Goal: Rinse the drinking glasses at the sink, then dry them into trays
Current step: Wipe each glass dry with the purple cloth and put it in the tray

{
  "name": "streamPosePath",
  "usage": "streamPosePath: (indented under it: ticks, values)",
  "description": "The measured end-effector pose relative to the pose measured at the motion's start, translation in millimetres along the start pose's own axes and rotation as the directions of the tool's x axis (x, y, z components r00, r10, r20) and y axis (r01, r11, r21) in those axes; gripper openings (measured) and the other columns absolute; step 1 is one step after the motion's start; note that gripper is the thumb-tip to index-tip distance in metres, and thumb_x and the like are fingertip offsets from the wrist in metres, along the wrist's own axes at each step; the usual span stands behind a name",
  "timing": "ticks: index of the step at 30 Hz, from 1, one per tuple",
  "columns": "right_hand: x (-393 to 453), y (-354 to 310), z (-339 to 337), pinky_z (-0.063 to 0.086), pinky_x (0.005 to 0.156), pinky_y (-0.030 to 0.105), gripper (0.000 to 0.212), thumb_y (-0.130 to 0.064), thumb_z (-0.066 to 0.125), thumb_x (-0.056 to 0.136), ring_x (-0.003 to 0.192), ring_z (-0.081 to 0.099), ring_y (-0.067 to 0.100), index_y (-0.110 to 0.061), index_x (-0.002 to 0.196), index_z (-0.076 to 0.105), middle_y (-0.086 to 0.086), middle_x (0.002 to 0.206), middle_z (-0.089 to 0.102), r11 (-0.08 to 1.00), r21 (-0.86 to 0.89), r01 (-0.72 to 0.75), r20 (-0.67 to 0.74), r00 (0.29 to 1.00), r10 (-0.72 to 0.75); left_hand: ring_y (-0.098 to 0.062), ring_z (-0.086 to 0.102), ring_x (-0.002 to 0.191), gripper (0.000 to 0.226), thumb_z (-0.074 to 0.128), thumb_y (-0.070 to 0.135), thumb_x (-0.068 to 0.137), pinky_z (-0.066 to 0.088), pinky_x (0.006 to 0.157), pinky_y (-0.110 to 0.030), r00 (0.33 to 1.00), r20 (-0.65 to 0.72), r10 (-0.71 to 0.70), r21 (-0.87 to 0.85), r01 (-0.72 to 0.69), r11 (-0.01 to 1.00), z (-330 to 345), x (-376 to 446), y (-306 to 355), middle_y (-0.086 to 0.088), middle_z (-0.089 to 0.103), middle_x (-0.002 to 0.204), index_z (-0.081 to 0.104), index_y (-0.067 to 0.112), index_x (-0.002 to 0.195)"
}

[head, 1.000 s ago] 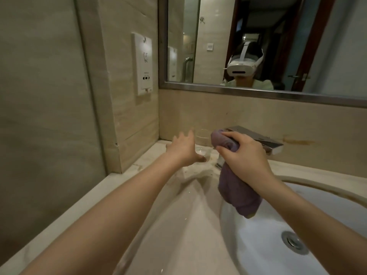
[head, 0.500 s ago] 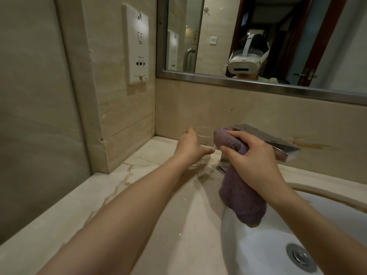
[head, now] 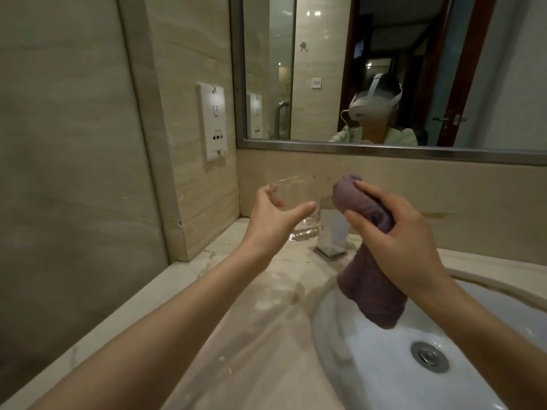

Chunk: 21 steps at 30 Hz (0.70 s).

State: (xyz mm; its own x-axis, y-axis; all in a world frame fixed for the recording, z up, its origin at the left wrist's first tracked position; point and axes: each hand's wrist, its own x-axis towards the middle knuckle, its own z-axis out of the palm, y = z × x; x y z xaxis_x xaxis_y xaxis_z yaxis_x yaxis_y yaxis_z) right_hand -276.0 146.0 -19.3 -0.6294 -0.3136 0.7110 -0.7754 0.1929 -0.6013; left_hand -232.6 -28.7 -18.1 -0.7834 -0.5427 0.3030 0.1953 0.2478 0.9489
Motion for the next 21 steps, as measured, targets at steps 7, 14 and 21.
streamPosePath:
  ticks: [7,14,21]
  values:
    - [-51,-36,-48,0.035,0.087,0.002,0.048,-0.028,0.060,0.089,0.104,0.046,-0.013,-0.020,0.136,0.049,0.004,0.122,0.054,0.974,-0.048,0.222,-0.194,0.954,-0.227,-0.023,0.065,0.101,0.069,0.067,0.044,0.080,0.054,0.087,-0.040,0.983,0.129,-0.131,-0.506,0.179,0.844,66,-103,49,-0.008,0.060,0.115,0.034,0.016,0.134]
    - [-112,-17,-95,0.038,0.099,0.011,0.053,-0.039,0.053,0.089,0.120,0.044,-0.004,-0.022,0.139,0.046,0.000,0.135,0.045,0.987,-0.110,0.115,-0.231,0.963,-0.138,-0.014,0.067,0.095,0.061,0.049,0.059,0.090,0.057,0.063,-0.025,0.957,0.221,-0.187,-0.507,0.277,0.816,141,-150,45,-0.008,0.061,0.120,0.044,0.014,0.131]
    - [-147,29,-95,0.040,0.092,0.009,0.044,-0.035,0.055,0.090,0.109,0.052,-0.001,-0.022,0.132,0.054,0.000,0.122,0.054,0.987,-0.047,-0.155,-0.444,0.888,0.118,-0.002,0.068,0.069,0.054,0.053,0.046,0.092,0.051,0.052,-0.018,0.908,0.333,-0.255,-0.437,0.388,0.812,182,-177,10,-0.001,0.060,0.104,0.037,0.013,0.132]
